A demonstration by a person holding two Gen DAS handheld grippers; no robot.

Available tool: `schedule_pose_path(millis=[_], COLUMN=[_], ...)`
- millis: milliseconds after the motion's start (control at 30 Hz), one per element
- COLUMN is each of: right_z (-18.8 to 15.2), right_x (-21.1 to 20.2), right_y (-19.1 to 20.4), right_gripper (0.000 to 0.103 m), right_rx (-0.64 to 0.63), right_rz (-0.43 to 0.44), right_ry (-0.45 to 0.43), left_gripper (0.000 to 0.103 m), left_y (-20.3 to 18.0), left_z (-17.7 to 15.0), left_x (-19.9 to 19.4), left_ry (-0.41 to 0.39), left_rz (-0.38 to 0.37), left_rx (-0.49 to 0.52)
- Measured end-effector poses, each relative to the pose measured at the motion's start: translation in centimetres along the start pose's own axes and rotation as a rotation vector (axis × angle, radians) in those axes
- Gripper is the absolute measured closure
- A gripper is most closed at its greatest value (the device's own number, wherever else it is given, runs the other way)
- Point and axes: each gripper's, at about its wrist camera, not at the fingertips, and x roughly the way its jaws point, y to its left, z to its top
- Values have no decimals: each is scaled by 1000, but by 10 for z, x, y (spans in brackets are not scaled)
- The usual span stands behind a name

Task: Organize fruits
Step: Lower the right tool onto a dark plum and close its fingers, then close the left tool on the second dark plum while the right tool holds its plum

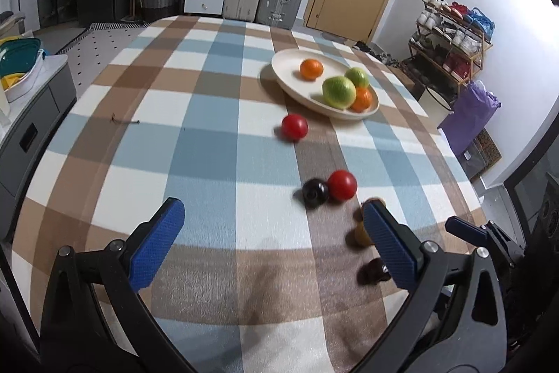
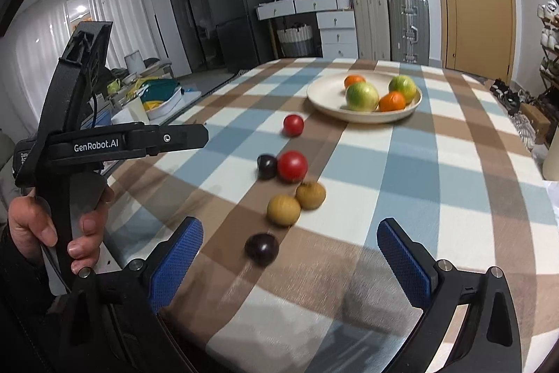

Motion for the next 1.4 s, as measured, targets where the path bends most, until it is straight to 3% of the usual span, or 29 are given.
schedule_pose_path(millis=[300, 500, 800, 867, 1033, 1400], right_z=[-11, -15, -19, -19, -18, -14], right_x=[15, 23, 36, 37, 40, 32], right_y=[6, 12, 10, 12, 18, 12], right_gripper=[2, 11, 40, 54, 76, 77], right_rx=[5, -22, 5, -8, -35, -17], right_rz=[14, 21, 58, 72, 72, 77], right_ry=[46, 65, 108, 116, 132, 104], left_gripper=[1, 1, 1, 1, 1, 1], left_y=[7, 20, 25, 26, 25, 23], left_z=[-6, -4, -5, -6, -6, -5], left_x=[9, 9, 15, 17, 18, 16], left_ry=[27, 20, 38, 45, 45, 55], left_rz=[4, 16, 12, 11, 10, 9], left_rx=[-6, -33, -38, -39, -30, -12])
